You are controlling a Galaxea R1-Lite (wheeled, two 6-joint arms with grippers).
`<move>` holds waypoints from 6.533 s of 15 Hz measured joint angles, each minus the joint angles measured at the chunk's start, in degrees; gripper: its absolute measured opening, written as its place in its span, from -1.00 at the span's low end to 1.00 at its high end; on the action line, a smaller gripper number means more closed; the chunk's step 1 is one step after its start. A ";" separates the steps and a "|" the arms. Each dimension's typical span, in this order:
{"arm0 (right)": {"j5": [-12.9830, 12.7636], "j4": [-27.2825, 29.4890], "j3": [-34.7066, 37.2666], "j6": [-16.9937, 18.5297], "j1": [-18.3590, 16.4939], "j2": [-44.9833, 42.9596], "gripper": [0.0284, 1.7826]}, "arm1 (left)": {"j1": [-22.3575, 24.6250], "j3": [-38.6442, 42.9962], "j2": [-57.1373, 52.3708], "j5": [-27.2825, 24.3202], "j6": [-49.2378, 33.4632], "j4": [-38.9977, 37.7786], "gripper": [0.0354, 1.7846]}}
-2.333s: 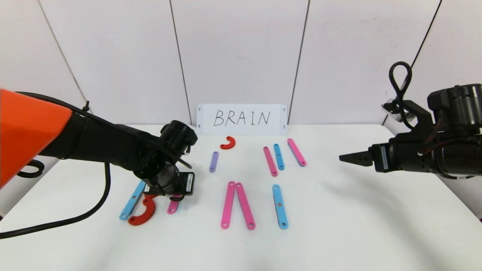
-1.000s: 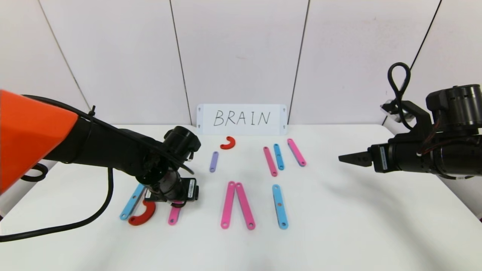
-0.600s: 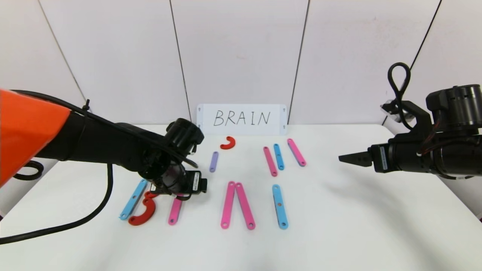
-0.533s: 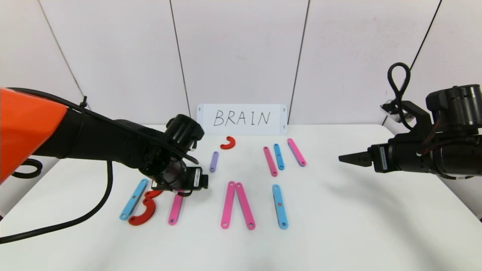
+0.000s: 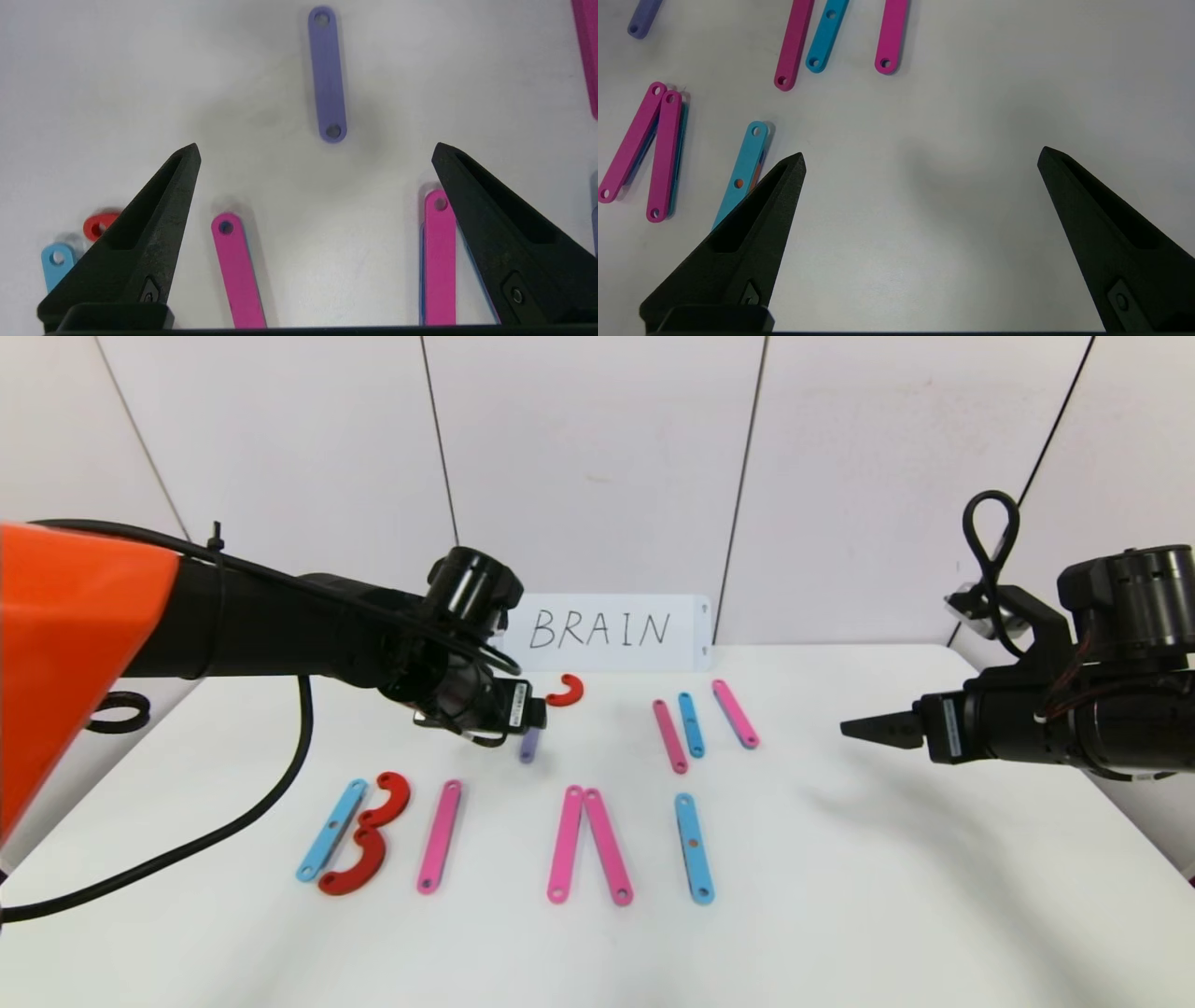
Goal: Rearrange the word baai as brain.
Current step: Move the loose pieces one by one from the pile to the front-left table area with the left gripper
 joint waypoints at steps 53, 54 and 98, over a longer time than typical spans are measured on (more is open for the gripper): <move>-0.46 -0.09 0.96 -0.11 0.57 0.35 0.95 | 0.85 -6.69 15.99 -8.06 13.40 -24.19 -0.70; -0.49 -0.09 0.96 -0.11 0.60 0.35 0.95 | 0.85 -5.16 14.31 -7.91 13.14 -24.13 -0.70; -0.88 -3.23 1.99 0.00 0.63 1.15 0.95 | -3.23 10.36 1.38 2.47 -7.64 1.38 -0.70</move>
